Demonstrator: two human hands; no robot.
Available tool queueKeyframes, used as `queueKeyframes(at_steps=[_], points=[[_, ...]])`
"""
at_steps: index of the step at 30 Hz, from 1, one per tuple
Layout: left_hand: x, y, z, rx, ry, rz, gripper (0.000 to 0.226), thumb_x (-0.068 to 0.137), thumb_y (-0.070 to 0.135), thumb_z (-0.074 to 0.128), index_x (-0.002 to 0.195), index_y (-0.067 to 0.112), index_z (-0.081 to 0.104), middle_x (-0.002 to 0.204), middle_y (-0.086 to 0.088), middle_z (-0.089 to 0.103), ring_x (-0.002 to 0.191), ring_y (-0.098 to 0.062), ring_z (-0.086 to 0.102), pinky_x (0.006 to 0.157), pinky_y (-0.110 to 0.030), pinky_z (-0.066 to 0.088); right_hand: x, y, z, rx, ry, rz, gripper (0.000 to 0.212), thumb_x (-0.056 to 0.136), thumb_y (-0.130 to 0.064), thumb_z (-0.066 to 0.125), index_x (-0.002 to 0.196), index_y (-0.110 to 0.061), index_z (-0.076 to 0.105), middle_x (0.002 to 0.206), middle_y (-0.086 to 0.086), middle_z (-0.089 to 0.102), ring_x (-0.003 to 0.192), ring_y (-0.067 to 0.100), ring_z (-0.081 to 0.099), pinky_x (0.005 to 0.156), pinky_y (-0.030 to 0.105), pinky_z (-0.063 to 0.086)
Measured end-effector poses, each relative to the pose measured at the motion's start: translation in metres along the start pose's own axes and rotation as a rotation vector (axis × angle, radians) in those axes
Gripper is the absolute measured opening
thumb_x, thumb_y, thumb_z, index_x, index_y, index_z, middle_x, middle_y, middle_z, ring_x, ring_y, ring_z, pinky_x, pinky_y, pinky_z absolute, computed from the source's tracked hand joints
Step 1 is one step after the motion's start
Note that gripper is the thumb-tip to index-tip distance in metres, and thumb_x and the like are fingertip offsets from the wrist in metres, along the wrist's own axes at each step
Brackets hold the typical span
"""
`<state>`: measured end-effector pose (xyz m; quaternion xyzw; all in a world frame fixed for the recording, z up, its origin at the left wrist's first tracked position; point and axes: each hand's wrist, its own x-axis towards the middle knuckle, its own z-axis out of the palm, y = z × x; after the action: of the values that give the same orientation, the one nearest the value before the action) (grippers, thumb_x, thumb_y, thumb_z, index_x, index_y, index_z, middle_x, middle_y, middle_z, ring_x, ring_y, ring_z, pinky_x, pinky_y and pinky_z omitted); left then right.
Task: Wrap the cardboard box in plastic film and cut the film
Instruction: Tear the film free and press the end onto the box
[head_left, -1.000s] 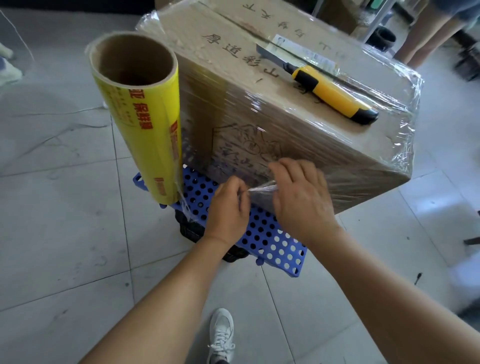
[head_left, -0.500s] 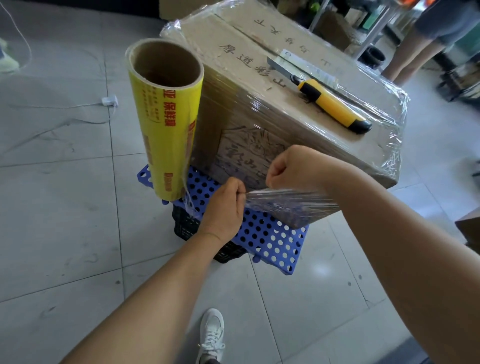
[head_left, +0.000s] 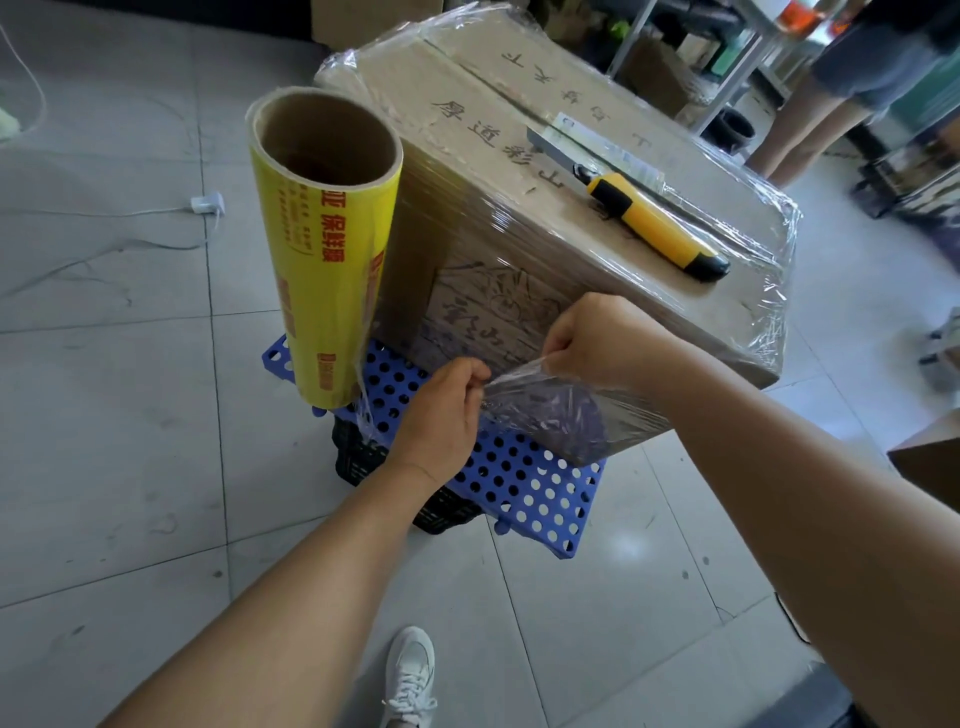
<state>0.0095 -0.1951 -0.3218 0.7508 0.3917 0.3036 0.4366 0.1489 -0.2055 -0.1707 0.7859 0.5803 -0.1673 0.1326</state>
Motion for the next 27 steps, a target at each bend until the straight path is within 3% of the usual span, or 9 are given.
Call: queueKeyframes(at_steps=[6,10,16,19,22,27], points=[[0.003,0.0,0.004,0.012,-0.064,-0.026,0.021,0.093,0.01,0.047,0.107,0.008,0.062,0.103,-0.005,0.047,0.083,-0.017,0.052,0.081,-0.024,0.044,0.007,0.0,-0.005,-0.05,0.176,-0.058,0.02,0.086,-0.015,0.054,0.082,-0.023,0.072,0.086,-0.005,0.069,0.079,0.017,0.065,0.071,0.037,0.058],[0.002,-0.006,0.016,0.02,-0.144,-0.124,0.019,0.085,0.026,0.064,0.1,0.016,0.061,0.104,0.003,0.044,0.091,-0.012,0.05,0.083,-0.022,0.04,0.012,0.003,-0.004,-0.115,0.271,-0.084,0.022,0.084,-0.013,0.05,0.08,-0.023,0.069,0.081,-0.003,0.07,0.074,0.02,0.065,0.066,0.039,0.058],[0.008,-0.013,0.027,0.041,-0.067,-0.253,0.012,0.087,0.022,0.062,0.08,0.017,0.055,0.087,-0.001,0.056,0.078,-0.017,0.055,0.068,-0.027,0.044,0.006,0.007,-0.003,-0.238,0.429,-0.222,0.022,0.094,-0.016,0.047,0.091,-0.024,0.067,0.091,-0.007,0.063,0.086,0.015,0.058,0.069,0.029,0.051],[0.009,-0.022,0.022,0.062,0.001,-0.326,0.015,0.091,0.021,0.058,0.078,0.015,0.052,0.069,0.001,0.057,0.066,-0.019,0.056,0.055,-0.028,0.04,0.004,0.012,-0.001,-0.325,0.579,-0.317,0.013,0.092,-0.025,0.055,0.091,-0.028,0.068,0.092,-0.012,0.063,0.097,0.014,0.051,0.084,0.027,0.04],[0.011,-0.029,0.014,0.069,0.075,-0.387,0.012,0.09,0.019,0.059,0.081,0.012,0.056,0.073,0.001,0.057,0.068,-0.017,0.053,0.059,-0.027,0.038,0.012,0.021,0.001,-0.384,0.775,-0.333,0.009,0.075,-0.024,0.075,0.08,-0.029,0.068,0.081,-0.013,0.06,0.093,0.016,0.05,0.083,0.026,0.036],[0.022,-0.031,0.008,0.121,0.09,-0.426,0.013,0.092,0.02,0.057,0.084,0.009,0.059,0.081,-0.008,0.063,0.071,-0.023,0.054,0.06,-0.032,0.04,0.026,0.026,0.0,-0.42,0.916,-0.396,0.017,0.068,-0.017,0.079,0.08,-0.022,0.068,0.08,-0.006,0.059,0.093,0.015,0.039,0.083,0.027,0.033]])
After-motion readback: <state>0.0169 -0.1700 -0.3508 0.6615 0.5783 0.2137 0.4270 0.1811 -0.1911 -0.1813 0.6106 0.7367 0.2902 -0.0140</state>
